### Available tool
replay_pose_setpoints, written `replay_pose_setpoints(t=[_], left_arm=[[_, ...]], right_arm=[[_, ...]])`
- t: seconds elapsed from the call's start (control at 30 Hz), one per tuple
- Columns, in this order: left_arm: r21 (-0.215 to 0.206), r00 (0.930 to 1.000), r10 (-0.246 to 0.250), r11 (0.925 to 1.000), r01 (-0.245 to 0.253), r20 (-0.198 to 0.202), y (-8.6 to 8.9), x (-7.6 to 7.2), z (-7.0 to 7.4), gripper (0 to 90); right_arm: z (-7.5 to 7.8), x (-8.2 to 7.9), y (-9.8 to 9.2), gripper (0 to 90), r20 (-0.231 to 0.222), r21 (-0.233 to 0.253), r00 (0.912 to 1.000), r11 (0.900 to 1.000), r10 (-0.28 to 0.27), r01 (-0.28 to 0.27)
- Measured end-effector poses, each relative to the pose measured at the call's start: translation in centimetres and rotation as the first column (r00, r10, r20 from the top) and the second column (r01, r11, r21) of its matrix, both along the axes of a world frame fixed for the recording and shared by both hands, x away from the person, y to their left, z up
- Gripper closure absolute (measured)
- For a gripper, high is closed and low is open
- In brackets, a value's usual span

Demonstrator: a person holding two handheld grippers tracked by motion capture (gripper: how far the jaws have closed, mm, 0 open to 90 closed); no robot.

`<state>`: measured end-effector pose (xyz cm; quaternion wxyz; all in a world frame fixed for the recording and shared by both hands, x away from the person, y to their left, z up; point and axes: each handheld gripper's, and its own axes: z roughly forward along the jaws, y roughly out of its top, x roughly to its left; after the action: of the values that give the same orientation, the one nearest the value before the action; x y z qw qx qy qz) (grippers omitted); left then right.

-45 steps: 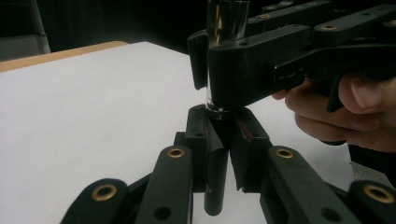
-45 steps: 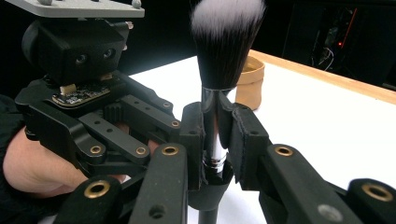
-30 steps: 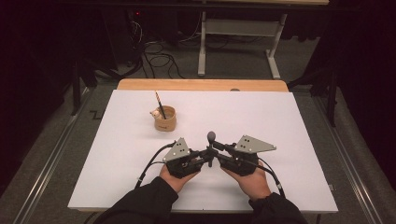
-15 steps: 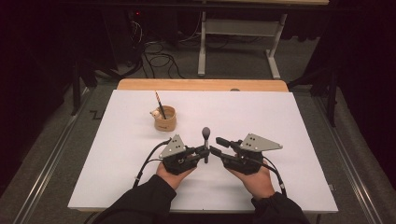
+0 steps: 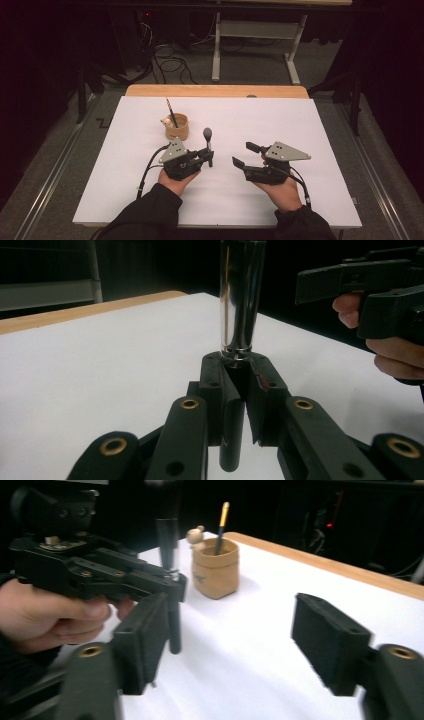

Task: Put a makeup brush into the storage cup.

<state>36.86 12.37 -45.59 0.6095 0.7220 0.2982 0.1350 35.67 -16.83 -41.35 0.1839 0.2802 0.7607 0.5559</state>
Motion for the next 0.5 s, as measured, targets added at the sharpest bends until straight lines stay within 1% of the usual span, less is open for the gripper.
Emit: replay_pose_setpoints(t=[0.2, 0.5], left_arm=[[0.005, 0.9999, 0.016, 0.9999, -0.016, -0.002, 0.5, 0.2, 0.0, 78.9], [0.011, 0.9995, 0.031, 0.9995, -0.031, -0.006, 0.9, 0.4, 0.0, 78.9]], right_arm=[[-0.1, 0.1, -1.0, 17.8, 0.005, 0.000, 0.9990, 0.999, -0.045, 0.045], [-0.3, 0.2, -2.5, 10.6, 0.005, 0.007, 0.9947, 0.995, -0.102, 0.102]])
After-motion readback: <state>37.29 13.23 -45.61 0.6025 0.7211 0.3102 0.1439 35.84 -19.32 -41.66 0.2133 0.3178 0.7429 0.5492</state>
